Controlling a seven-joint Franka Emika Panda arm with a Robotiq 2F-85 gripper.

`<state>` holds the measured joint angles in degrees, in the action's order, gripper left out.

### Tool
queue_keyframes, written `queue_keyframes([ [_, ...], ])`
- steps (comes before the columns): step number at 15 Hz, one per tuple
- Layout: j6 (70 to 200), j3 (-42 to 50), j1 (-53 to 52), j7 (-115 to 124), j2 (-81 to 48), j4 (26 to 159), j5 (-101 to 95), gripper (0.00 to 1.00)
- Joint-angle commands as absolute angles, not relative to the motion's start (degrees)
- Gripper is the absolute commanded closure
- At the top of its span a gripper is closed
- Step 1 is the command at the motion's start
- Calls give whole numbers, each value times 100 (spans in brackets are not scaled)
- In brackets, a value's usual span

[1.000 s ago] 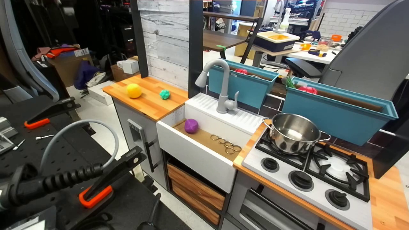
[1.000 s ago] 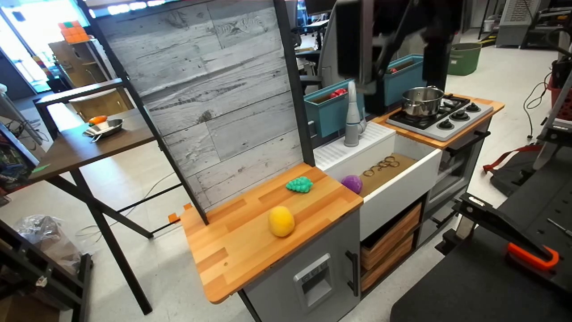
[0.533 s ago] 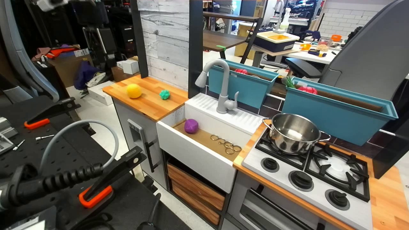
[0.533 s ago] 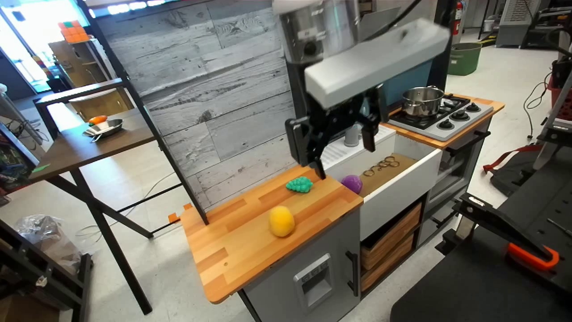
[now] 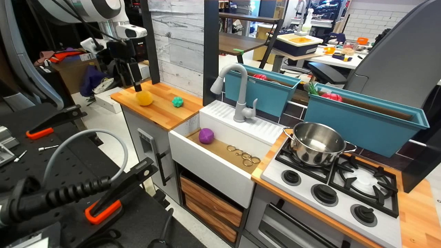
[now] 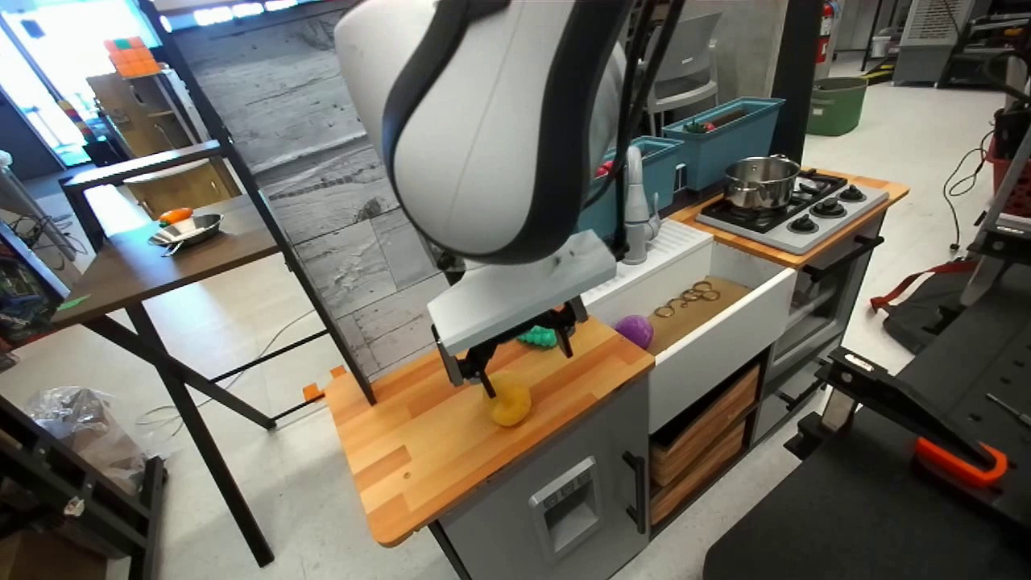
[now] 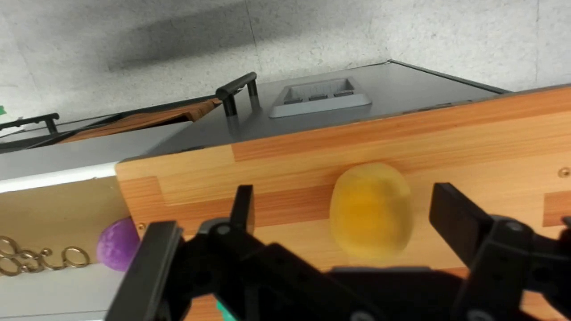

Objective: Move the orange plushie away from you

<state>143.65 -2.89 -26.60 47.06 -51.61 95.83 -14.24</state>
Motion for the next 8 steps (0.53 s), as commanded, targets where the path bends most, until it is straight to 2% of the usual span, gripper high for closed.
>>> queue_keyframes([
  [1,14199,-90,-2936,4703,-6024,8433,-1153,0],
  [5,13926,33,-3091,4707,-6705,7571,-1006,2],
  [6,13792,47,-3104,4697,-6834,7379,-980,26],
  [8,13571,101,-3141,4730,-7045,7049,-951,31],
])
